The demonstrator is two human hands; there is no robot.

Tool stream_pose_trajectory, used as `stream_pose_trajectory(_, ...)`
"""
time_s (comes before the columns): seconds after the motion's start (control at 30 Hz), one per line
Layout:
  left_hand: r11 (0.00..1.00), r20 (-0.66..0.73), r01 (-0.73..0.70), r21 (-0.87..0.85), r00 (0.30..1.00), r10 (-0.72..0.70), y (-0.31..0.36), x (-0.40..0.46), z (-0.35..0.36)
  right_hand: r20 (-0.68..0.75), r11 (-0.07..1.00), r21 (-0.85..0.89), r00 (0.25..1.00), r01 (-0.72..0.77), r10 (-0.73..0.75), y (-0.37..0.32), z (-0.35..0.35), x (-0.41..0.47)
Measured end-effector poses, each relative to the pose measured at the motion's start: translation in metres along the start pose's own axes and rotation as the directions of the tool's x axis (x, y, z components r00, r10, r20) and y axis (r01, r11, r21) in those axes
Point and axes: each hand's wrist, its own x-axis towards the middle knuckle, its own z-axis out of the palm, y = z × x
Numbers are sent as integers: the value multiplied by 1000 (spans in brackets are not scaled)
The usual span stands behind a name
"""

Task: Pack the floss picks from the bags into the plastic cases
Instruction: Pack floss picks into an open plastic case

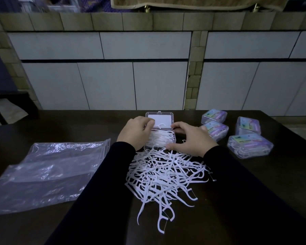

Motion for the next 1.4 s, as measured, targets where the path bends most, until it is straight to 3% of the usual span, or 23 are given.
stream_pose_trajectory(0.23, 994, 84, 15, 105, 996, -24, -4, 0, 4, 12, 1000, -8, 1000, -13, 13, -2, -1, -1)
stream_pose_trajectory(0.6, 998, 23, 44, 33, 999, -45, -6, 2, 5, 13, 1000, -1, 1000, -13, 13, -1, 0, 0)
stream_pose_trajectory(0.87, 999, 90, -23, 48, 996, 19, 0, 1, 4, 10, 1000, 16, 1000, -11, 11, 0, 1, 0)
stream_pose_trajectory(1.03, 1000, 24, 23, 14, 999, -23, -6, -2, -13, 13, 1000, 15, 1000, -10, 9, 1, 1, 0)
stream_pose_trajectory(1.4, 993, 31, 117, 3, 993, -117, -5, -6, -11, 13, 1000, -8, 1000, -5, 5, 0, 1, 0)
